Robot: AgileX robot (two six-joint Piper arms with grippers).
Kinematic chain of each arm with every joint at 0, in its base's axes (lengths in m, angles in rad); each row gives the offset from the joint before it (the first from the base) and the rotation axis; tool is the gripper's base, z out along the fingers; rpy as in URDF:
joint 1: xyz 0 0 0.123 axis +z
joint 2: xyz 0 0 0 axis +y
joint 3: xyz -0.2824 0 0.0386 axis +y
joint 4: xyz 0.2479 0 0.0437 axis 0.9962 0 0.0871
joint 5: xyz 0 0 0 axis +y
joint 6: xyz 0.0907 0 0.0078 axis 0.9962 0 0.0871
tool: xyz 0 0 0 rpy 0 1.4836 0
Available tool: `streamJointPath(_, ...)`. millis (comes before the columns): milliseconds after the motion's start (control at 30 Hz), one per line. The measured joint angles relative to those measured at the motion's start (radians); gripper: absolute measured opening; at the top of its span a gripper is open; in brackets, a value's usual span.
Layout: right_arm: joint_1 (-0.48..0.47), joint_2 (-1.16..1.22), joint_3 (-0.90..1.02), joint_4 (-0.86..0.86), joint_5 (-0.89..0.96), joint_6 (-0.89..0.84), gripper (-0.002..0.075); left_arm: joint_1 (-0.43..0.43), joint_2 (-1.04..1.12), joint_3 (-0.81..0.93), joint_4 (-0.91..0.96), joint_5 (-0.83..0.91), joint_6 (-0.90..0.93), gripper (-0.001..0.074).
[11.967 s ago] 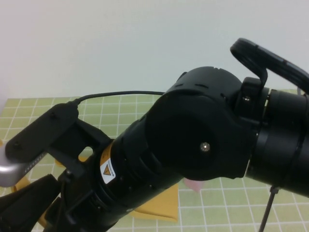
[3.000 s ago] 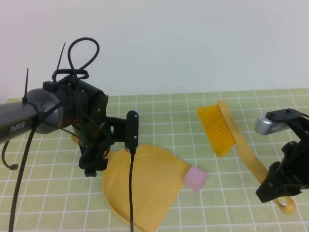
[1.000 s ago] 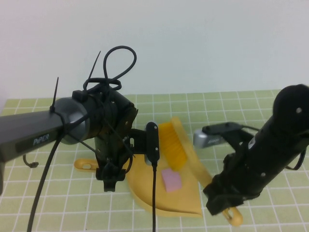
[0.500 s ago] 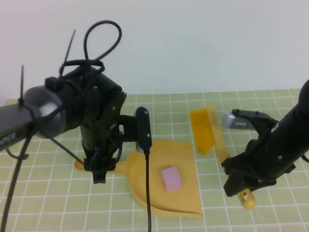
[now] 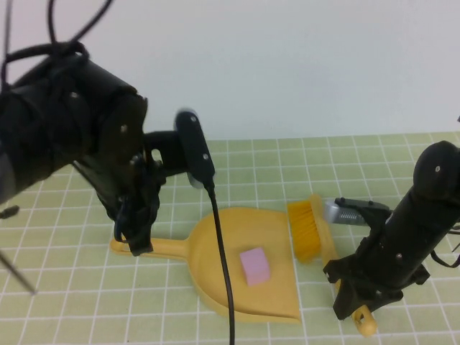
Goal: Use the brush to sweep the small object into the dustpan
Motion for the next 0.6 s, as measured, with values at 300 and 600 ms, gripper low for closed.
streamJointPath(300,0.0,0.008,0.0,0.0,0.066,-0.049,0.0186,0.0,-0.168,0.0,-0.037,0.029,-0.11,0.0)
streamJointPath(600,0.002,0.008,0.0,-0.054,0.083,-0.052,0.0331,0.0,-0.42,0.068,-0.088,0.018,-0.216,-0.0001)
